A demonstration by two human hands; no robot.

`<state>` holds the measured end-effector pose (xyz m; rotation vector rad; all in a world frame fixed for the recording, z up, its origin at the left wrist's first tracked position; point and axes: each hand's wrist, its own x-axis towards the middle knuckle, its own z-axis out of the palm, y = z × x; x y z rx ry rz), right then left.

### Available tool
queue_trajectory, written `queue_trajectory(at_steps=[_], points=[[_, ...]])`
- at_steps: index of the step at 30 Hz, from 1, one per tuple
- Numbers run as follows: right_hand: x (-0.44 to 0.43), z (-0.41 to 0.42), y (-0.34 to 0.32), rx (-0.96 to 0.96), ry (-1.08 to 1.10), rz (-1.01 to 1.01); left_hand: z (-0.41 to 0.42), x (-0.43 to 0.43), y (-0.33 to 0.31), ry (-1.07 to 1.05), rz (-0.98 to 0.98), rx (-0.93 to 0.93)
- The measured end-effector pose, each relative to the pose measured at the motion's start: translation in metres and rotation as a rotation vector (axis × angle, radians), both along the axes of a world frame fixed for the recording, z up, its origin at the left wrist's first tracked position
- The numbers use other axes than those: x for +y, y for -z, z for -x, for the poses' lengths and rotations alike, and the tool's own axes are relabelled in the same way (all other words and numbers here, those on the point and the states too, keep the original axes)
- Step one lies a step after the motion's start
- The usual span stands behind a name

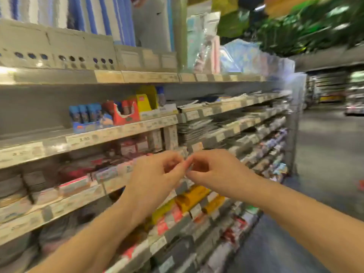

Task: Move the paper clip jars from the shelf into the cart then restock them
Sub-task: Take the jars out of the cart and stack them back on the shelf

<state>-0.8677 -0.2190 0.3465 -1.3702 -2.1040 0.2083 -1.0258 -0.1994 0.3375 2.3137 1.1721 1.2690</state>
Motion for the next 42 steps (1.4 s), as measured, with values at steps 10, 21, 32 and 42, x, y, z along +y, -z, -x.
queue_trajectory(at_steps=[10, 21, 32, 42], points=[[-0.181, -0.254, 0.129, -0.091, 0.509, 0.18, -0.29, -0.112, 0.104, 0.501, 0.157, 0.188], [-0.305, -0.456, 0.288, 0.219, 0.893, 0.484, -0.524, -0.195, 0.296, 0.623, 0.514, 0.357], [-0.293, -0.474, 0.472, 0.241, 1.047, 0.894, -0.546, -0.195, 0.47, 0.394, 0.709, 0.52], [-0.254, -0.448, 0.609, 0.158, 1.053, 1.061, -0.504, -0.189, 0.636, 0.172, 0.845, 0.988]])
